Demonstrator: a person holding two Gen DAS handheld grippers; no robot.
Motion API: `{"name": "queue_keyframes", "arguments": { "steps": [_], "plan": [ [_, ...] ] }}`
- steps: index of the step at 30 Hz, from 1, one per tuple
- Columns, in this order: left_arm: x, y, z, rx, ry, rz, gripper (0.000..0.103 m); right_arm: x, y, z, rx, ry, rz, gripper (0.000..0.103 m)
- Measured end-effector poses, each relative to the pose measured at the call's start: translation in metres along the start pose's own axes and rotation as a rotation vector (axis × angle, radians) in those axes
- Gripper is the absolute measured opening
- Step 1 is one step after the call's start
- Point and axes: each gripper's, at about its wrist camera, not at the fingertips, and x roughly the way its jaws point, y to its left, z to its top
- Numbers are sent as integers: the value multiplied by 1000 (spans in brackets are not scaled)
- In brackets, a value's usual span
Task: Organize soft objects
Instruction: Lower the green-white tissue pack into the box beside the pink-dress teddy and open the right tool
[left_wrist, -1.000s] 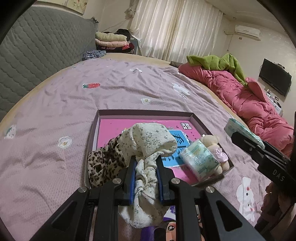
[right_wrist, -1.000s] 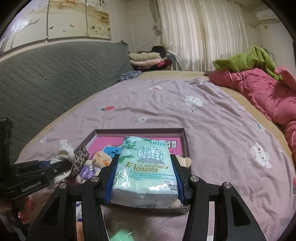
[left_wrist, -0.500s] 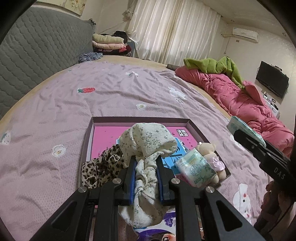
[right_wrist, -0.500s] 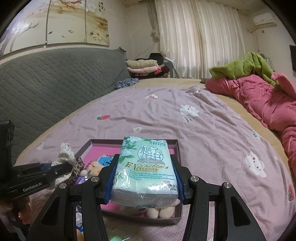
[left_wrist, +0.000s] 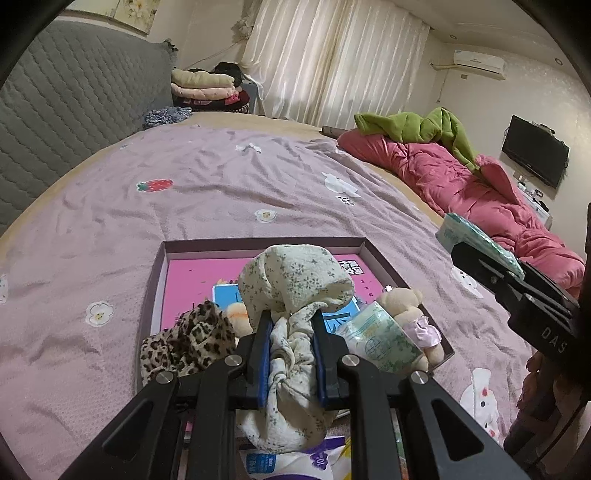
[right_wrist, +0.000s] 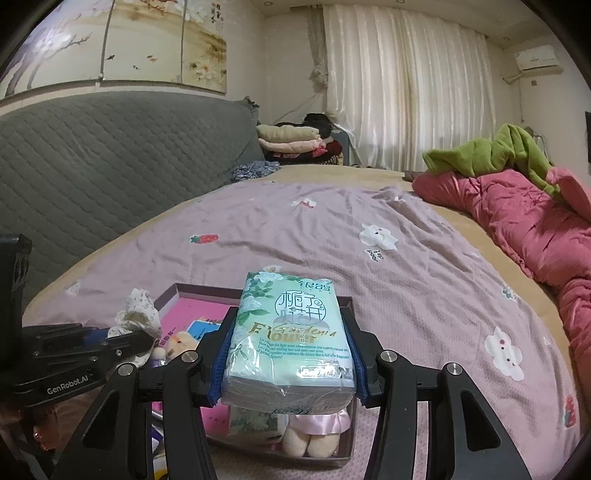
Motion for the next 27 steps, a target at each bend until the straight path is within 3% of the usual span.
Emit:
{"name": "queue_keyframes", "arguments": {
  "steps": [15, 27],
  "plan": [
    [22, -17, 5, 49, 44, -51, 19, 9, -8, 9, -10, -12, -17, 53],
    [48, -27, -1, 71, 169, -117, 19, 26, -14, 1, -2, 46, -28, 53]
  ]
}}
